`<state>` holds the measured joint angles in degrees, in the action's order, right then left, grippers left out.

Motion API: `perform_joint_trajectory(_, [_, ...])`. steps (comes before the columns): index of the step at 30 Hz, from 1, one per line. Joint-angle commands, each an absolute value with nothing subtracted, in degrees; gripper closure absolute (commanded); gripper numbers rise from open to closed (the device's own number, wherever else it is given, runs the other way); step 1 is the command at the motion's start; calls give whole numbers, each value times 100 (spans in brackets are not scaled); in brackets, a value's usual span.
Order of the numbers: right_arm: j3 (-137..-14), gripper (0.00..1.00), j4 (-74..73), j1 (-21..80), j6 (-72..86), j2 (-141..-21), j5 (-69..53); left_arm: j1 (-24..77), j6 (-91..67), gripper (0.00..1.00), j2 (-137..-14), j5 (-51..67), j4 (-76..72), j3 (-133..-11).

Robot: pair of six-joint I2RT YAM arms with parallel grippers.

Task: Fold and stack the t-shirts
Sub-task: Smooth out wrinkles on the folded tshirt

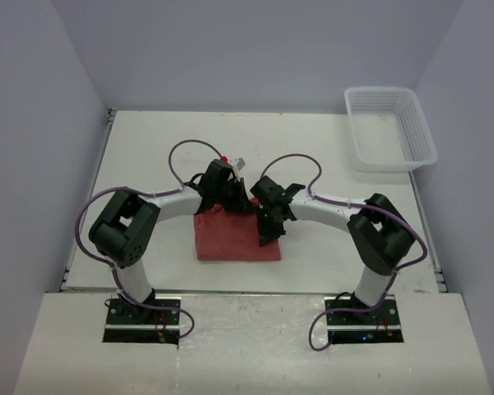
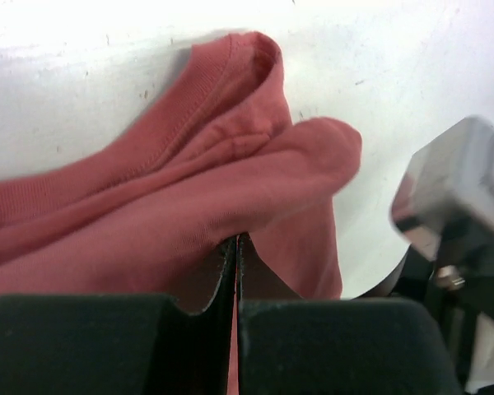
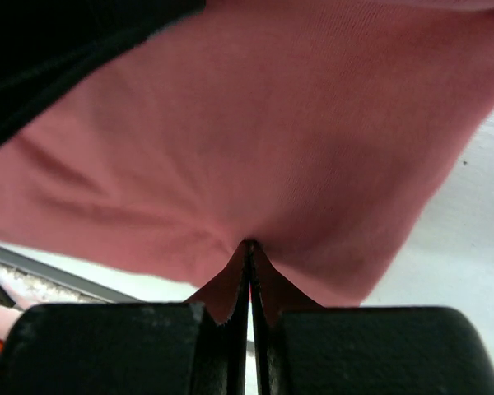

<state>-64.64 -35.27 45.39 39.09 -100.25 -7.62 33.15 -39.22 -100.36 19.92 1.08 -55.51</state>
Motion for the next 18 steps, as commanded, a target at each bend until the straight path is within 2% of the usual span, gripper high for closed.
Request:
perform_joint_trajectory(1, [-6329,100,-3147,4570,4104,-10212,-949,3314,-3735,100,-10423,2127,-430,-5853])
perform_joint_trajectory(10, [-6030,100,-3024,4570,4219,-10371,-940,2813,-3560,100,-11171,2355,-922,-6056])
perform_joint_trajectory(18, [-6187,100,-2979,4570,3999,-10257,-861,2558,-3296,100,-10434,2338,-502,-6109])
